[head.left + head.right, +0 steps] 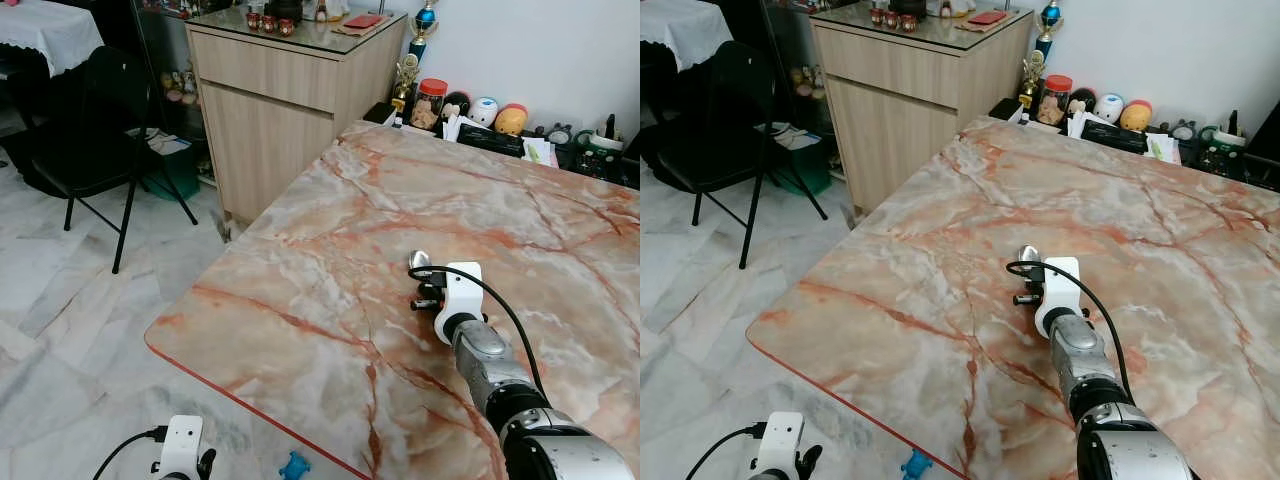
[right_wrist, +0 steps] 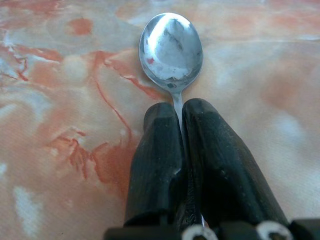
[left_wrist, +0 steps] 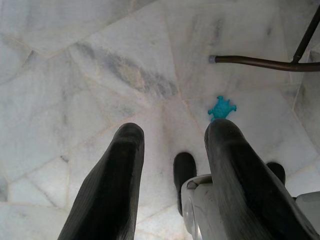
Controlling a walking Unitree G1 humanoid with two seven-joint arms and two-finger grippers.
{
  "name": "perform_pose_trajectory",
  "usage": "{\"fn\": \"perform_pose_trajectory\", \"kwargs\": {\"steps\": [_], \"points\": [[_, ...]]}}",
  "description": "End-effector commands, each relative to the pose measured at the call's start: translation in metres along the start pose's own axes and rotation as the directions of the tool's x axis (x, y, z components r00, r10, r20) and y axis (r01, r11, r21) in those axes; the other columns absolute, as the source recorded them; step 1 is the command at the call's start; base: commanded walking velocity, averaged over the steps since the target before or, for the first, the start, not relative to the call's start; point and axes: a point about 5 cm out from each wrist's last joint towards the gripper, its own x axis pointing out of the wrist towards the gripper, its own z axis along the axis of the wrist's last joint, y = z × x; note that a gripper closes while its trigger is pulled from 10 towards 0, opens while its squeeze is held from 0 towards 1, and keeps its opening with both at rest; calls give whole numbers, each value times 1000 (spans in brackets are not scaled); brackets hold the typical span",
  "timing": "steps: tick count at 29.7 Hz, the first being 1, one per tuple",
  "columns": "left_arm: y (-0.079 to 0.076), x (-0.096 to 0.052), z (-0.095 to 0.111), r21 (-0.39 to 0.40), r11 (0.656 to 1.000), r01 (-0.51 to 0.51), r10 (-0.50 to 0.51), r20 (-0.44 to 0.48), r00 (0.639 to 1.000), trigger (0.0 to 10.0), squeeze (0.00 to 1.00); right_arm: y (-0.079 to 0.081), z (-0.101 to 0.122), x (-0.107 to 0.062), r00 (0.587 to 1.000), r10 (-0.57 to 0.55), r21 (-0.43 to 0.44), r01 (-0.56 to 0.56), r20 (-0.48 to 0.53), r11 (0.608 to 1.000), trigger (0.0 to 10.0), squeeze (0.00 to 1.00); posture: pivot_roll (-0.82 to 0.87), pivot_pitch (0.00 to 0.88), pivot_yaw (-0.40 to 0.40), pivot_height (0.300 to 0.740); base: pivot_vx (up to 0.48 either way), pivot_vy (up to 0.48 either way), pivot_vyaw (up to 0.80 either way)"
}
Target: Setting the table
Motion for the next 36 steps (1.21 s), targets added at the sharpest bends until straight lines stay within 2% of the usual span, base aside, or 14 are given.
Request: {"fn": "perform_pose_trajectory", "kwargs": {"steps": [1,10,11,13,14,15,20,21,24,32,36], "points": [[-1,-1,-8,13,1000,12,-11,-40,999,10000,0,-2,-8,-2,1000,-6,1,6,-26,1000,0,0,120,0,-66,740,0,0,0],[-1,-1,-8,15,1000,9,-8,-42,999,10000,0,-1,-7,-2,1000,-8,1,8,-13,1000,0,0,120,0,-66,740,0,0,0],[-1,-2,-8,15,1000,1,0,-40,999,10000,0,-3,-1,-2,999,-29,-15,29,29,999,0,0,120,0,-66,740,0,0,0],[0,-2,-8,15,1000,-2,3,-40,999,10000,0,-4,1,-2,998,-34,-28,36,48,999,0,0,120,0,-66,740,0,0,0],[0,-2,-9,15,1000,-4,5,-39,999,10000,0,-4,8,-2,994,-39,-40,44,103,998,4275,0,116,0,-64,740,0,0,0],[1,-2,-9,16,1000,-6,7,-39,999,10000,0,-4,14,-3,988,-47,-39,53,146,998,10000,0,116,0,-64,740,0,0,0],[2,-2,-9,20,1000,-11,11,-39,999,10000,0,-9,26,-8,961,-96,-3,100,259,995,10000,0,114,4,-62,740,0,0,0],[3,-2,-10,21,1000,-13,13,-38,999,10000,0,-11,29,-12,945,-118,12,120,304,993,10000,0,113,6,-63,740,0,0,0],[3,-3,-10,24,1000,-15,16,-39,999,10000,0,-13,28,-19,926,-141,6,148,350,989,10000,0,113,7,-62,740,0,0,0],[5,-4,-13,32,999,-15,17,-47,999,10000,0,-11,18,-36,925,-133,-21,151,355,988,10000,0,103,7,-59,740,0,0,0],[4,-4,-13,38,999,-10,12,-49,999,10000,0,-5,18,-45,923,-135,114,100,359,988,10000,0,97,0,-58,740,0,0,0]]}}
